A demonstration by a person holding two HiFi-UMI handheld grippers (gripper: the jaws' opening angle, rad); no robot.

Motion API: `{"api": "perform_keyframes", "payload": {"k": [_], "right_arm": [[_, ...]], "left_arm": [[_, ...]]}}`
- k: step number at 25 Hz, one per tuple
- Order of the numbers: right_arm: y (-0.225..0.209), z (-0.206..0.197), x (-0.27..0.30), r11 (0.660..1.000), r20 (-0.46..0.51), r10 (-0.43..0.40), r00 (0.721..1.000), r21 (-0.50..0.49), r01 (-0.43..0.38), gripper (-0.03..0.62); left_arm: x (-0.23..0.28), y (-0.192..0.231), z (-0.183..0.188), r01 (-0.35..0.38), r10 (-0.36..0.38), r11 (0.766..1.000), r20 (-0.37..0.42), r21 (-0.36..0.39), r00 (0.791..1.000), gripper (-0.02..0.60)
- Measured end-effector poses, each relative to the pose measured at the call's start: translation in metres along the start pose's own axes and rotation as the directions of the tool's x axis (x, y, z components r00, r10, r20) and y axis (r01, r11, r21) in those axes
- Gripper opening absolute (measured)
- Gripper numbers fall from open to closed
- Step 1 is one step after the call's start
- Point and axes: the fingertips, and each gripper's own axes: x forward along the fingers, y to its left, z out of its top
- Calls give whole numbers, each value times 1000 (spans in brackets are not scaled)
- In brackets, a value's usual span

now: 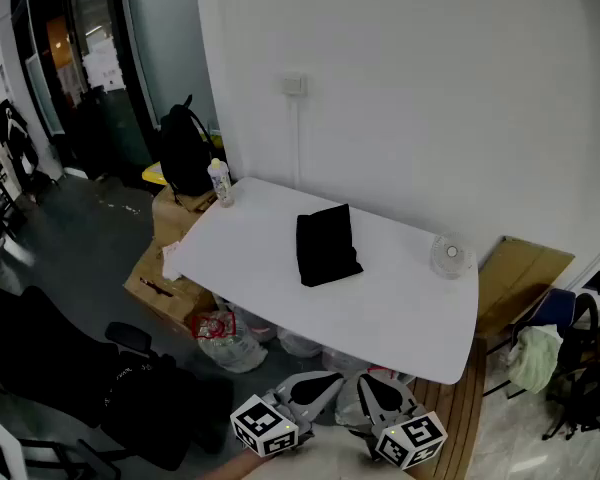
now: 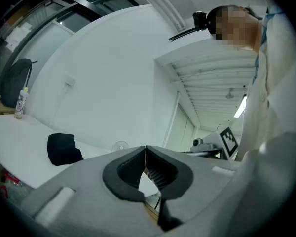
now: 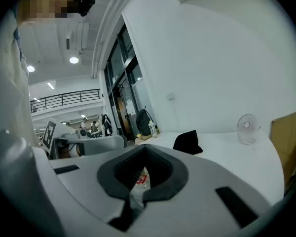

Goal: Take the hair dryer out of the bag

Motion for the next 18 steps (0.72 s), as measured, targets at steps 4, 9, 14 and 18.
{"api": "perform_keyframes", "payload": {"k": [4,9,14,18], "right_arm": [[2,-3,-1,1000,-3,-1,1000,-4,1,14],[3,-3,-1,1000,-1,3,1000,-9,-3,14],[2,-4,-2,1000,-9,5,1000,-6,-5,15],[1,-3,-3,1000,-6,6,1000,-1,-6,14]], "left_arm": [[-2,-2,-2,2,-2,1000,-2,-2,1000,11],[-2,-4,-2,2,-2,1000,-4,0,1000,11],[-2,-4,-4,-1,1,1000,-4,-6,1000,11],[0,-6,-5,3,-3,1000,-7,-6,1000,11]]}}
